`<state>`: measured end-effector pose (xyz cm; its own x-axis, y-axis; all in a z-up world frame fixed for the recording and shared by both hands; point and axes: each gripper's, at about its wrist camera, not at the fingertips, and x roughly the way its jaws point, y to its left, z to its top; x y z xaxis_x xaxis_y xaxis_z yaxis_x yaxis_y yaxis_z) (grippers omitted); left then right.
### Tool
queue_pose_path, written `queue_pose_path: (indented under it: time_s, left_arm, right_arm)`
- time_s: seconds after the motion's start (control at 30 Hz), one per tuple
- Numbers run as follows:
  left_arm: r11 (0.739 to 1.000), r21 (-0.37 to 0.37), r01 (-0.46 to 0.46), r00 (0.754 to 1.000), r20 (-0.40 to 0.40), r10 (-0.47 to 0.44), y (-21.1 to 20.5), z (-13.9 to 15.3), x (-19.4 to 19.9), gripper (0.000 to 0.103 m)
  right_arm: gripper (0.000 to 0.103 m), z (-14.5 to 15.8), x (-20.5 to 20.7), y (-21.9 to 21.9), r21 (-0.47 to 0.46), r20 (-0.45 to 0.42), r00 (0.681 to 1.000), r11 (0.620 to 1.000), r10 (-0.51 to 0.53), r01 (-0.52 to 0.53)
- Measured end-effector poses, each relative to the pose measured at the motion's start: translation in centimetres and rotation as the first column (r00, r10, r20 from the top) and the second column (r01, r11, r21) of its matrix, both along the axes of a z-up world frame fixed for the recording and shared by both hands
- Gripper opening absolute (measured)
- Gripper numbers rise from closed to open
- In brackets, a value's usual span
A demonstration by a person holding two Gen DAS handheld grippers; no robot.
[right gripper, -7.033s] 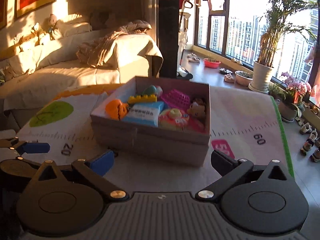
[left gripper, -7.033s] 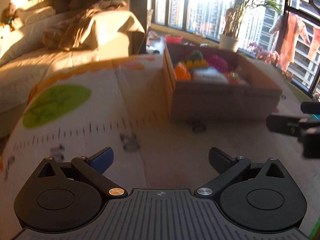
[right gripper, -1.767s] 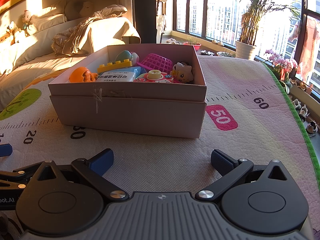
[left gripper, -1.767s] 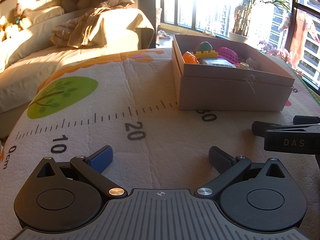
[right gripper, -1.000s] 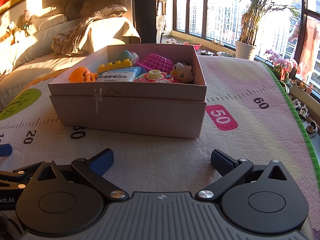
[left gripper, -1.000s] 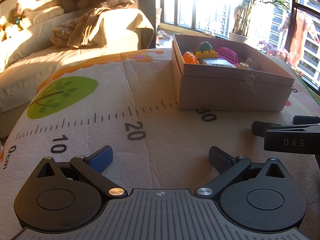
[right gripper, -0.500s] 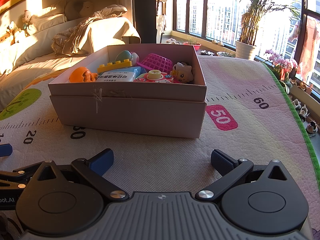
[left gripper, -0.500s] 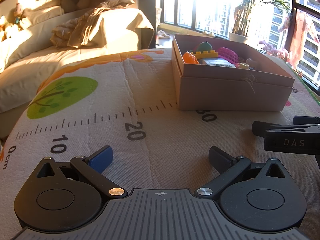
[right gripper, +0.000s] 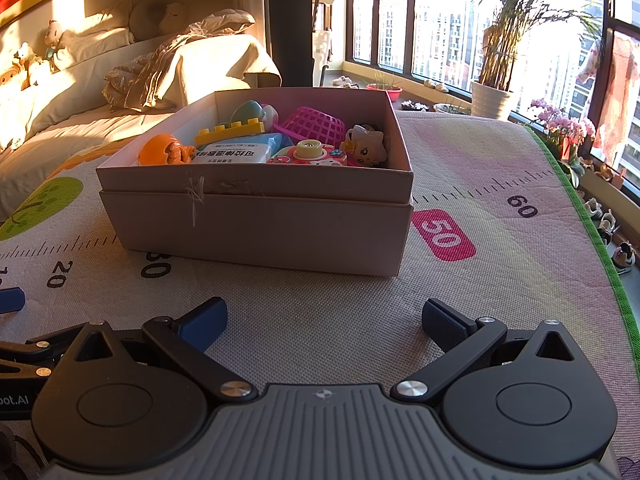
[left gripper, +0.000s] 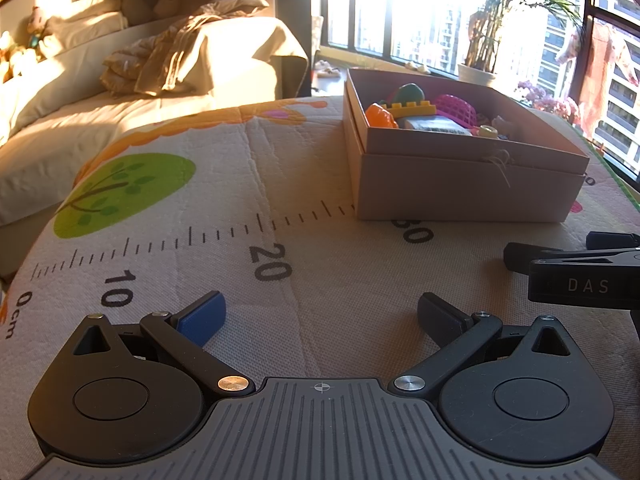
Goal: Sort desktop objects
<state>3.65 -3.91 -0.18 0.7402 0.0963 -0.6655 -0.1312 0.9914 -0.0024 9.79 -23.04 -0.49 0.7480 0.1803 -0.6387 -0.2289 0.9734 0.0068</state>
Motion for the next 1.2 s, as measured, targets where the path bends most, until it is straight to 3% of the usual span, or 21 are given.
queue_pose_path:
  time_s: [1.2]
  left_arm:
    - [1.0,-0.001,0.024,1.0,-0.017,-0.024,0.16,0.08,0.01,0.103]
  right_arm:
    - [0.103,-0.01,0.02,0.01,0.0,0.0,1.0,1.0,0.0,0.0]
